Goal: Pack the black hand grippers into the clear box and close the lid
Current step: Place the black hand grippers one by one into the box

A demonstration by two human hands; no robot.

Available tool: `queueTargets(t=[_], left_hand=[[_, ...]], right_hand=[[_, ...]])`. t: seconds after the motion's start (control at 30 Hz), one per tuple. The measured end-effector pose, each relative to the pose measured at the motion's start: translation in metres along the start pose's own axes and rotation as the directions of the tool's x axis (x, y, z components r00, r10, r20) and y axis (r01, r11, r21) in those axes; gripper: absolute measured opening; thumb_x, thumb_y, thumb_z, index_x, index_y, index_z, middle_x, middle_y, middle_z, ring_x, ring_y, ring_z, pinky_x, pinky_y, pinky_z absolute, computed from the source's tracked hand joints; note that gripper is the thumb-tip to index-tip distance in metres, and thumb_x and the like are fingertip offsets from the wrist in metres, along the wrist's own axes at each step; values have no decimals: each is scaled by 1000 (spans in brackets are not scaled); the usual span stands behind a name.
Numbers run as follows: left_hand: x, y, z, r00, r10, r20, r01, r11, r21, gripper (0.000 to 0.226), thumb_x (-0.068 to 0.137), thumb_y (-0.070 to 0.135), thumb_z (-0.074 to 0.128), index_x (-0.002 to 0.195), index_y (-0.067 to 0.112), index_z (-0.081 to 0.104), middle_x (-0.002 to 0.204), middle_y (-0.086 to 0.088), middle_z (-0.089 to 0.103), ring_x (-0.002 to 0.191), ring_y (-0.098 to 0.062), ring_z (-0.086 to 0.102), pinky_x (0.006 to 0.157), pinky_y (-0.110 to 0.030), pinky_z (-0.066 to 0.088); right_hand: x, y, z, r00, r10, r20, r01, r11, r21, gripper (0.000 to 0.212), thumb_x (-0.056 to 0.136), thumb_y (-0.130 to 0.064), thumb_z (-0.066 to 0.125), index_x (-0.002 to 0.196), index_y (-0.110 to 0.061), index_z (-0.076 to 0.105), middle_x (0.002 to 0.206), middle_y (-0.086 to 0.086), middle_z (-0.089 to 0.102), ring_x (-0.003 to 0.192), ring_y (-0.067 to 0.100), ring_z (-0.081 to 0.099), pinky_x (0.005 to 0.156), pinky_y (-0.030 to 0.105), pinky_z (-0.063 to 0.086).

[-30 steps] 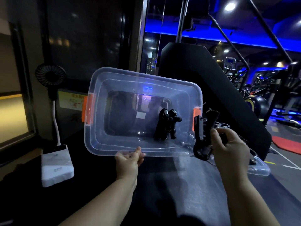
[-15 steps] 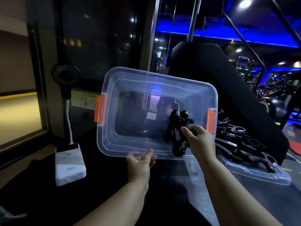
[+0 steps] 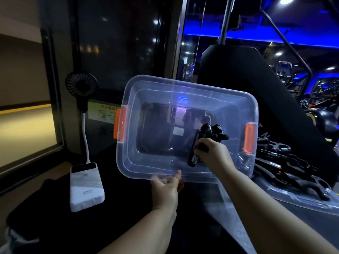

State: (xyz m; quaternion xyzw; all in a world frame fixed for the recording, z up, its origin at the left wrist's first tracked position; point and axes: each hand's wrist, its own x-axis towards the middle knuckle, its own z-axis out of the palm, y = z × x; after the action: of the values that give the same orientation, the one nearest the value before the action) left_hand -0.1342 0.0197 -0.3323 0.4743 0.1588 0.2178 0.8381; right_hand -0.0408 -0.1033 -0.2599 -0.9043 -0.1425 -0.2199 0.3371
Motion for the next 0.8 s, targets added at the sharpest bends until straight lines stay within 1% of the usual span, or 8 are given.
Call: queueTargets(t=[0.1,0.17,0.23,0.3,0.47,0.53,0.63,0.8], left_hand=[[1,-2,0,1000,10,-2,-10,1000,12,32,82,16,72,95,13,43,76,-6,66,63,-10,68,60,-23,53],[1,-2,1,1000,9,1,-9,1000,11,32,83,15,71,97,12,42,80,-14,69,71,-18,69,68,-29,54],[1,-1,1,1000,6,21,-6,999,-35,30,85,11,68,97,10,40,82,-22,69,66,-17,70,60,-23,54],[1,-1,2,1000,3,30,-1,997,-71,29,85,9,67,95,11,39,81,-24,68,62,-14,69,55,-19,53],[2,-2,1,999,3,38,0,996,-86,29,85,8,67,95,11,40,74,-18,69,63,-15,70,56,-20,53],[2,-2,1,999,4,40,-1,996,-87,29,85,9,66,96,11,40,74,-18,70,63,-15,70,56,-20,53],[2,-2,1,999,4,44,0,996,-92,29,86,8,66,95,12,39,76,-18,69,63,-15,70,57,-21,53],[2,-3,1,999,-1,44,5,995,-97,29,85,8,66,95,13,39,77,-19,69,63,-15,70,57,-20,53]], right_hand=[[7,2,6,1000,-25,7,25,994,-108,21,81,-29,72,98,-24,61,77,-2,57,71,22,52,60,29,39],[13,5,9,999,-11,46,20,981,-191,24,82,-30,70,98,-21,55,78,0,55,69,23,47,56,29,32],[19,9,10,996,13,87,9,968,-250,26,83,-29,69,101,-21,52,85,5,61,70,25,46,57,29,32],[26,14,9,993,38,116,2,947,-321,28,84,-29,67,103,-21,49,93,8,63,74,25,47,62,29,34],[40,19,9,981,107,159,-22,887,-462,30,85,-31,66,95,-21,40,95,9,62,86,32,57,65,34,39],[41,20,10,983,107,148,-19,865,-502,32,85,-32,66,93,-19,38,91,9,61,84,33,57,63,34,40],[40,22,12,989,95,114,-22,853,-522,35,83,-32,68,89,-18,36,82,8,57,74,32,51,60,34,38],[39,29,18,995,76,61,-32,847,-531,40,80,-37,71,87,-18,37,87,9,64,79,35,59,60,33,36]])
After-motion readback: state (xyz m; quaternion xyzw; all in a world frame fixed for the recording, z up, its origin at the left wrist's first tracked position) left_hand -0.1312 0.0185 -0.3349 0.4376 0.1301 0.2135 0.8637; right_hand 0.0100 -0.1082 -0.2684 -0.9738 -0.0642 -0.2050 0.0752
